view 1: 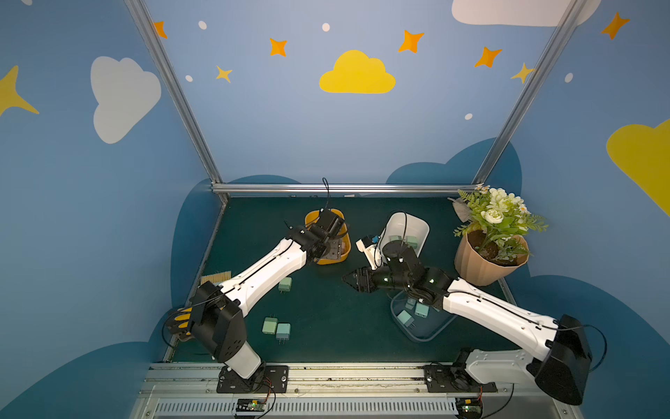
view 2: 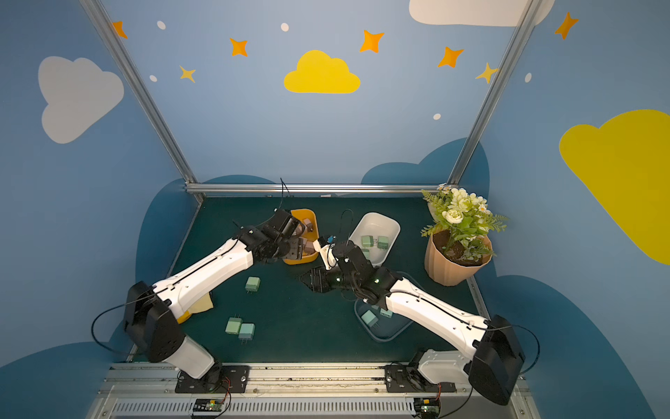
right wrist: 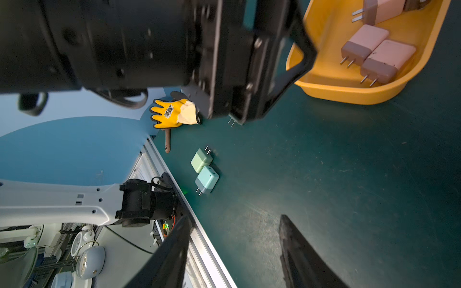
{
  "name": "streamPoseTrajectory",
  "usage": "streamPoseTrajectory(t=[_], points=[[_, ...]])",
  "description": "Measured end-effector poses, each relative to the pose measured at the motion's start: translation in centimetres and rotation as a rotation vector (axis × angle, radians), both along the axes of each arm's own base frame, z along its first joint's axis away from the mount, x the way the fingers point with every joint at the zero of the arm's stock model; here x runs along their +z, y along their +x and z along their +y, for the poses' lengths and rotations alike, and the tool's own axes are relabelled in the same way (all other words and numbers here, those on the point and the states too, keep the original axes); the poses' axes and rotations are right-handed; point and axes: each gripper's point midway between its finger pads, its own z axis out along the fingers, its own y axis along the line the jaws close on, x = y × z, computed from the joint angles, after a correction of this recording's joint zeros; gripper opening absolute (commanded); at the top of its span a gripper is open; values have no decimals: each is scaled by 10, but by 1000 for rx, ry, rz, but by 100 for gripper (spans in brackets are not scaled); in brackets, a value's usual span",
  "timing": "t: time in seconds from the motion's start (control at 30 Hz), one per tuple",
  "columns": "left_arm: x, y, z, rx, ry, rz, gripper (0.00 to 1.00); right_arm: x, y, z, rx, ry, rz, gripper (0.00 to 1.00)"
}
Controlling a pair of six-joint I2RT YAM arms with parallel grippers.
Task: Place the plugs by color into the storage box
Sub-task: Place the plug in the storage box, then pick up the plug from the center of the board.
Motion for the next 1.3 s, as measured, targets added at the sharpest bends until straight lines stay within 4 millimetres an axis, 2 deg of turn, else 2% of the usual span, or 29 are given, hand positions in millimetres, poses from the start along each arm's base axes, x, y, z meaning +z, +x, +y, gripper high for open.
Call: streamPoseTrajectory(t=[0.17,0.27,0.4,0.57,0.8,1.1,1.3], points=[[-29,-65,28,75,-16,110,75,6,-25,-4,25,-8,-11,57],[-28,-96,37,115,-60,119,74,9,-40,-3,50,-6,-22,57],[-16,-124,47,154,-141,94,72,6,-56,3,82,-21,-39,58],[-19,-144,68,220,-155,106,73,-8,-66,13,98,-52,-31,58],[-59,-168,87,284,-90,207,73,-41,-67,29,108,-136,-11,59],[-102,-206,114,371,-55,316,71,-40,-58,41,131,-166,-70,61],[-117,-214,117,396,-63,343,68,-53,-50,50,159,-218,-87,61]])
